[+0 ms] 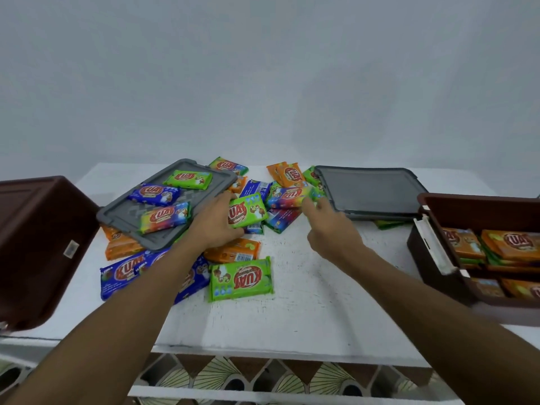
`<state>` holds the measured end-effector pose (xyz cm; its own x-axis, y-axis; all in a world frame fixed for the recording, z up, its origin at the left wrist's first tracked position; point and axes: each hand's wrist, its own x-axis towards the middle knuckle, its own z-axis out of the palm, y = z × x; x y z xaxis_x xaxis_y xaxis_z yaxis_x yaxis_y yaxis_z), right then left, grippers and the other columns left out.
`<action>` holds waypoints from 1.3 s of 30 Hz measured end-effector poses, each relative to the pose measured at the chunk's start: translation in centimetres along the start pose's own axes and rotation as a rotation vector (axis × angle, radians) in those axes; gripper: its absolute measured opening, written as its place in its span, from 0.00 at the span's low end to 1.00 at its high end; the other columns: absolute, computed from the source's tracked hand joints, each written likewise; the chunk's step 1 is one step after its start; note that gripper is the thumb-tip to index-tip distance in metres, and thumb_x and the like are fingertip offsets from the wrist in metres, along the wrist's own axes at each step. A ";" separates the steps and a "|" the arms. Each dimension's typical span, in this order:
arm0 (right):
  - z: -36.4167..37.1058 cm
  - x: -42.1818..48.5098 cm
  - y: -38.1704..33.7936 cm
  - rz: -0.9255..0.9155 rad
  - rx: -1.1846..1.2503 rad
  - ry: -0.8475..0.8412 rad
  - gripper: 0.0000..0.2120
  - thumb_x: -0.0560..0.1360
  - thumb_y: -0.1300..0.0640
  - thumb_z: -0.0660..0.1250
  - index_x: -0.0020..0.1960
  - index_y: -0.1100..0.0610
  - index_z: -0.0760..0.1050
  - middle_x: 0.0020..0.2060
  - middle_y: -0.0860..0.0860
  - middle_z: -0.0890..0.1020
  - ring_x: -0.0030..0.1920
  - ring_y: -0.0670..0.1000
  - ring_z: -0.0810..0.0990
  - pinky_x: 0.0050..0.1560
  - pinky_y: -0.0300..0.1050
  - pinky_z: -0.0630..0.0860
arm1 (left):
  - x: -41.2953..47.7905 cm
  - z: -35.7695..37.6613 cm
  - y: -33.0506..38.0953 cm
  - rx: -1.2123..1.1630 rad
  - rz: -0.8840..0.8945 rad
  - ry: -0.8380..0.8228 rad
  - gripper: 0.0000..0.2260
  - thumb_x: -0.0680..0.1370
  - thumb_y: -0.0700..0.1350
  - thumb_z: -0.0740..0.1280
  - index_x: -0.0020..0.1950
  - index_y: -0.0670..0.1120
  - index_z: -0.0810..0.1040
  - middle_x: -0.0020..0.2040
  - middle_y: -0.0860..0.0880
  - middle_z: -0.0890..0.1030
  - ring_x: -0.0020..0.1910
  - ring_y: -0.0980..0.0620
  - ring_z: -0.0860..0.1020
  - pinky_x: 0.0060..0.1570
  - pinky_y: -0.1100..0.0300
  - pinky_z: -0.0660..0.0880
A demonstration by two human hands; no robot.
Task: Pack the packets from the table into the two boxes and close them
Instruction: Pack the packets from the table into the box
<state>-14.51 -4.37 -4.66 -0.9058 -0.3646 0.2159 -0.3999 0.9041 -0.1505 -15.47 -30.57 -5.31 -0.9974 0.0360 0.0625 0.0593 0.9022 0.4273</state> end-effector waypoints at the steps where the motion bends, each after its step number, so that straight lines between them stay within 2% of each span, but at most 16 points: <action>1: -1.0 0.0 0.4 0.035 0.078 0.000 0.19 0.76 0.61 0.64 0.65 0.56 0.63 0.54 0.56 0.75 0.38 0.50 0.75 0.34 0.45 0.75 | -0.1 0.0 0.1 -0.024 0.013 -0.005 0.36 0.66 0.50 0.77 0.69 0.50 0.62 0.61 0.48 0.73 0.55 0.50 0.75 0.52 0.49 0.78; 5: -5.9 0.4 2.9 0.177 0.325 -0.093 0.16 0.73 0.61 0.69 0.57 0.54 0.67 0.39 0.46 0.76 0.33 0.44 0.75 0.30 0.38 0.70 | -0.3 0.4 1.4 -0.077 0.082 -0.020 0.37 0.67 0.50 0.77 0.71 0.51 0.62 0.62 0.49 0.72 0.55 0.51 0.74 0.53 0.51 0.78; 7: -7.4 0.5 4.1 0.228 0.439 -0.141 0.16 0.73 0.63 0.69 0.54 0.52 0.67 0.40 0.49 0.79 0.31 0.45 0.78 0.27 0.39 0.74 | -0.5 0.5 2.4 -0.093 0.105 -0.016 0.36 0.68 0.49 0.77 0.71 0.50 0.63 0.59 0.51 0.71 0.54 0.52 0.74 0.51 0.53 0.78; 9: -8.5 0.2 5.5 0.269 0.528 -0.159 0.16 0.73 0.63 0.69 0.56 0.51 0.68 0.44 0.53 0.82 0.31 0.48 0.79 0.24 0.38 0.74 | -0.4 0.7 3.5 -0.114 0.139 -0.005 0.35 0.67 0.49 0.77 0.69 0.50 0.64 0.57 0.51 0.73 0.52 0.51 0.76 0.48 0.53 0.78; 13: -10.7 -0.6 7.3 0.289 0.714 -0.171 0.17 0.74 0.62 0.69 0.57 0.48 0.69 0.42 0.54 0.83 0.33 0.50 0.81 0.32 0.46 0.80 | -0.1 1.1 5.7 -0.130 0.147 -0.022 0.36 0.66 0.50 0.77 0.70 0.50 0.64 0.58 0.49 0.75 0.51 0.51 0.77 0.47 0.51 0.80; 16: -12.2 -1.6 8.6 0.299 0.844 -0.069 0.18 0.73 0.62 0.69 0.60 0.51 0.70 0.37 0.53 0.82 0.28 0.46 0.78 0.30 0.38 0.75 | 0.2 1.2 7.9 -0.147 0.170 -0.014 0.37 0.67 0.53 0.77 0.72 0.50 0.64 0.59 0.50 0.75 0.52 0.52 0.77 0.47 0.56 0.79; 19: -13.4 -2.8 10.8 0.308 1.048 0.065 0.12 0.74 0.62 0.69 0.56 0.54 0.72 0.34 0.51 0.83 0.29 0.45 0.78 0.33 0.41 0.72 | 0.2 1.3 10.9 -0.185 0.198 0.001 0.37 0.68 0.55 0.77 0.73 0.52 0.65 0.56 0.54 0.75 0.50 0.55 0.77 0.41 0.67 0.73; 22: -15.3 -4.5 13.5 0.256 1.322 0.181 0.05 0.76 0.63 0.66 0.50 0.56 0.75 0.39 0.53 0.83 0.38 0.50 0.82 0.42 0.49 0.78 | -0.1 1.6 15.2 -0.252 0.212 0.005 0.33 0.69 0.56 0.77 0.70 0.53 0.67 0.53 0.53 0.77 0.43 0.57 0.78 0.35 0.67 0.72; 25: -17.3 -6.1 17.0 0.246 1.514 0.202 0.06 0.79 0.61 0.64 0.55 0.56 0.73 0.41 0.56 0.82 0.37 0.53 0.82 0.39 0.50 0.81 | -0.1 1.9 19.9 -0.265 0.243 0.035 0.24 0.68 0.56 0.77 0.59 0.52 0.72 0.44 0.56 0.77 0.39 0.58 0.78 0.31 0.65 0.72; 27: -18.2 -7.3 20.2 0.239 1.393 0.175 0.08 0.79 0.59 0.64 0.58 0.54 0.74 0.43 0.57 0.83 0.38 0.53 0.83 0.37 0.49 0.81 | 0.0 2.3 23.4 -0.262 0.290 0.024 0.22 0.69 0.56 0.76 0.57 0.51 0.73 0.43 0.55 0.77 0.40 0.55 0.78 0.33 0.62 0.74; 30: -18.5 -9.1 24.5 0.233 1.132 0.085 0.12 0.77 0.58 0.68 0.61 0.54 0.74 0.44 0.56 0.84 0.38 0.53 0.83 0.37 0.48 0.80 | 0.3 2.7 28.0 -0.184 0.375 -0.008 0.27 0.70 0.60 0.73 0.65 0.52 0.71 0.48 0.54 0.78 0.46 0.54 0.78 0.43 0.59 0.74; 32: -18.5 -10.3 27.3 0.261 1.003 0.008 0.14 0.75 0.57 0.70 0.59 0.57 0.73 0.44 0.54 0.85 0.39 0.53 0.84 0.39 0.48 0.80 | 0.3 3.0 31.2 -0.181 0.411 -0.044 0.28 0.72 0.64 0.67 0.68 0.53 0.69 0.51 0.54 0.78 0.47 0.55 0.78 0.45 0.58 0.74; 34: -18.5 -11.3 29.8 0.248 0.897 -0.104 0.12 0.74 0.56 0.72 0.55 0.57 0.74 0.43 0.53 0.86 0.41 0.53 0.85 0.39 0.47 0.80 | 0.3 3.7 34.4 -0.174 0.459 -0.092 0.21 0.78 0.63 0.61 0.64 0.53 0.71 0.49 0.53 0.79 0.45 0.56 0.77 0.43 0.60 0.72; 37: -17.7 -12.7 32.6 0.149 0.699 -0.264 0.11 0.72 0.55 0.74 0.52 0.53 0.76 0.45 0.50 0.86 0.44 0.50 0.84 0.44 0.42 0.80 | 0.2 5.5 38.3 -0.113 0.531 -0.186 0.09 0.82 0.55 0.57 0.55 0.52 0.71 0.41 0.58 0.75 0.39 0.63 0.74 0.39 0.68 0.67; 39: -17.0 -13.5 33.7 0.072 0.532 -0.315 0.11 0.71 0.52 0.75 0.51 0.49 0.77 0.47 0.47 0.83 0.46 0.46 0.82 0.46 0.37 0.77 | 0.2 7.1 39.8 -0.061 0.559 -0.307 0.06 0.82 0.53 0.58 0.53 0.52 0.70 0.42 0.56 0.76 0.40 0.57 0.76 0.42 0.62 0.70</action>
<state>-13.40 34.84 3.74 -0.8984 -0.4286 -0.0953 -0.2781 0.7235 -0.6319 -13.63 8.41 5.37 -0.7809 0.6238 0.0331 0.5672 0.6858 0.4561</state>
